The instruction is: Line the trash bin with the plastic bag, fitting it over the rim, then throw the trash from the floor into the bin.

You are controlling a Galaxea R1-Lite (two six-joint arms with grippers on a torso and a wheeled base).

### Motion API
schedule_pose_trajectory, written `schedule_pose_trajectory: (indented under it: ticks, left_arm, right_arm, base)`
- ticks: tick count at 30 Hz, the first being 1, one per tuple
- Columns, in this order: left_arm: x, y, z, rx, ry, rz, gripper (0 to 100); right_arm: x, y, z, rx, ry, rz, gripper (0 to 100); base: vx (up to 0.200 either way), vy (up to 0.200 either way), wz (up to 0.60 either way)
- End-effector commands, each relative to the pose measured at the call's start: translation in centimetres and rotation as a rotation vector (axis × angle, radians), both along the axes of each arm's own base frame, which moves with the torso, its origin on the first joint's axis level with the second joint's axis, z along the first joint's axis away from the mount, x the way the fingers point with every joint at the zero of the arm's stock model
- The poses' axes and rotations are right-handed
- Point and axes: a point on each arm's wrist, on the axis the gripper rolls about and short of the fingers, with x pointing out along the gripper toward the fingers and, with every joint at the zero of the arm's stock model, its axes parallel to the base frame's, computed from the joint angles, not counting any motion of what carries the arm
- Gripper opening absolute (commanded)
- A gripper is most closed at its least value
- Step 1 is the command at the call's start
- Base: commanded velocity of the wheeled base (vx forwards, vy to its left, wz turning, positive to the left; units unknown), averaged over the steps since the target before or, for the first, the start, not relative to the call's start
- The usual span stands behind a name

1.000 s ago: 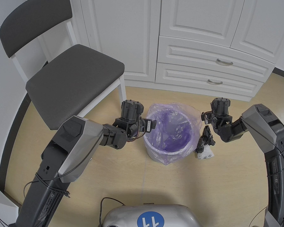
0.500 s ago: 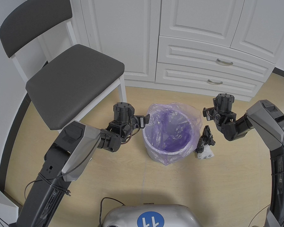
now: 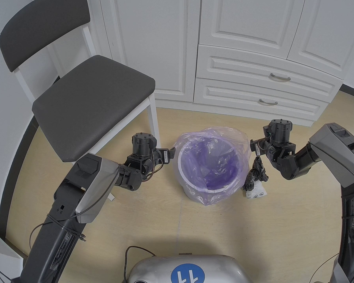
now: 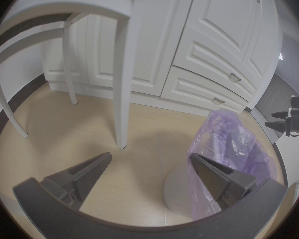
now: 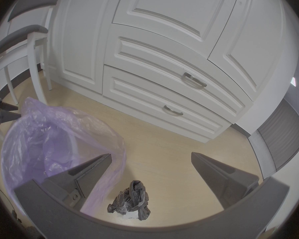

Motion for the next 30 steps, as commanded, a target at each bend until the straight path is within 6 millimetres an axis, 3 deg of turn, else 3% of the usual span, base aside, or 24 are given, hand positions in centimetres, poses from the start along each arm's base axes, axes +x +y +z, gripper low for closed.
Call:
schedule_pose_trajectory:
  ticks: [1, 13, 21, 30]
  left_arm:
    - [0.3, 0.8, -1.3, 0.005, 0.022, 0.007, 100]
    - [-1.1, -0.9, -7.4, 0.041, 0.137, -0.062, 100]
    - [-0.9, -0.7, -6.9, 0.038, 0.121, -0.036, 100]
    - [-1.2, -0.9, -7.8, 0.055, 0.13, -0.006, 100]
  right_arm:
    - [-0.3, 0.5, -0.2, -0.008, 0.012, 0.013, 100]
    - [0.1, 0.9, -3.4, -0.019, 0.086, 0.055, 100]
    - [0.0, 1.4, -5.1, -0.051, 0.128, 0.072, 100]
    - [0.8, 1.5, -8.1, -0.066, 0.202, 0.101, 100]
  base:
    - [0.0, 0.0, 0.0]
    - [0.0, 0.0, 0.0]
    - [0.0, 0.0, 0.0]
    - [0.0, 0.0, 0.0]
